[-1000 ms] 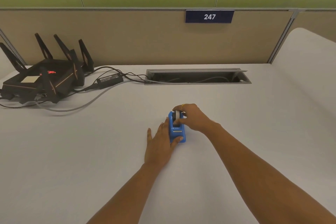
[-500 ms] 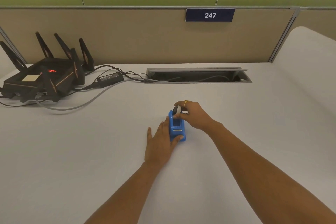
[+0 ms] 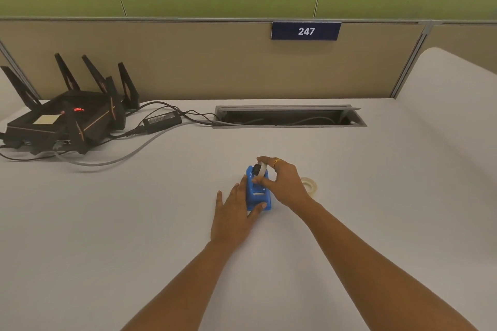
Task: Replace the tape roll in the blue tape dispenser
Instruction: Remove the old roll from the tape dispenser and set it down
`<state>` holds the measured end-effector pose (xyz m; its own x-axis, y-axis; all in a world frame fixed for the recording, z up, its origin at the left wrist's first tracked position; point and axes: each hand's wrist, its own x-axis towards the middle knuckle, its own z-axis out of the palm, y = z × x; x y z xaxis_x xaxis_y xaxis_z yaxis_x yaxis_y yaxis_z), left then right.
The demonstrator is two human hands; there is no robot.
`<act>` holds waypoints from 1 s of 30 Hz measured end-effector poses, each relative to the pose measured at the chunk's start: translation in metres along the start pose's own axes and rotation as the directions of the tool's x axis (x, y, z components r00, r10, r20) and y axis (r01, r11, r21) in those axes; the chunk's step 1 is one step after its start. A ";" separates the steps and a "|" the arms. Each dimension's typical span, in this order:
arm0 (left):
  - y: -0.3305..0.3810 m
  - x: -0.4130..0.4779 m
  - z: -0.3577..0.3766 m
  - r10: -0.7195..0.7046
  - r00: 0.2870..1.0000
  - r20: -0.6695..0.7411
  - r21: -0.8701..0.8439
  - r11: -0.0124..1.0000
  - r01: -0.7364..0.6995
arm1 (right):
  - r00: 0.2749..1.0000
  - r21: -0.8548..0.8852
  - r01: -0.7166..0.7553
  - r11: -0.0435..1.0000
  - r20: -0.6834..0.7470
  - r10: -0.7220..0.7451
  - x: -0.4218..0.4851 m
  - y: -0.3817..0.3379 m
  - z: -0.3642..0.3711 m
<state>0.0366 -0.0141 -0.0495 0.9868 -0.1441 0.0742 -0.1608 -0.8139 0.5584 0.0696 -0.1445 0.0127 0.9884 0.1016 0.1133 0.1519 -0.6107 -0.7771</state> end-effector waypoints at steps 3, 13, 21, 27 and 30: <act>0.003 -0.004 -0.006 -0.010 1.000 0.007 -0.150 0.989 0.011 | 0.999 0.023 0.030 0.999 -0.039 -0.029 -0.007 0.000 -0.002; 0.036 -0.022 -0.038 -0.306 0.938 -0.161 -0.667 0.735 0.125 | 0.996 0.156 0.032 0.987 -0.089 -0.018 -0.033 0.001 0.001; 0.060 -0.030 -0.048 -0.322 0.937 -0.139 -0.719 0.683 0.128 | 0.987 0.207 0.102 0.973 -0.142 -0.073 -0.053 -0.009 0.000; 0.063 -0.038 -0.050 -0.316 0.938 -0.143 -0.720 0.683 0.120 | 0.989 0.249 0.094 0.964 -0.131 -0.062 -0.067 -0.012 0.004; 0.060 -0.041 -0.051 -0.292 0.947 -0.133 -0.747 0.658 0.098 | 0.998 0.307 0.047 0.951 -0.056 -0.031 -0.070 -0.010 0.001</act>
<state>-0.0121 -0.0279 0.0232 0.9843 0.1758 0.0175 0.0055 -0.1295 0.9916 -0.0013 -0.1452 0.0119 0.9822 0.0761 0.1719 0.1876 -0.3350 -0.9234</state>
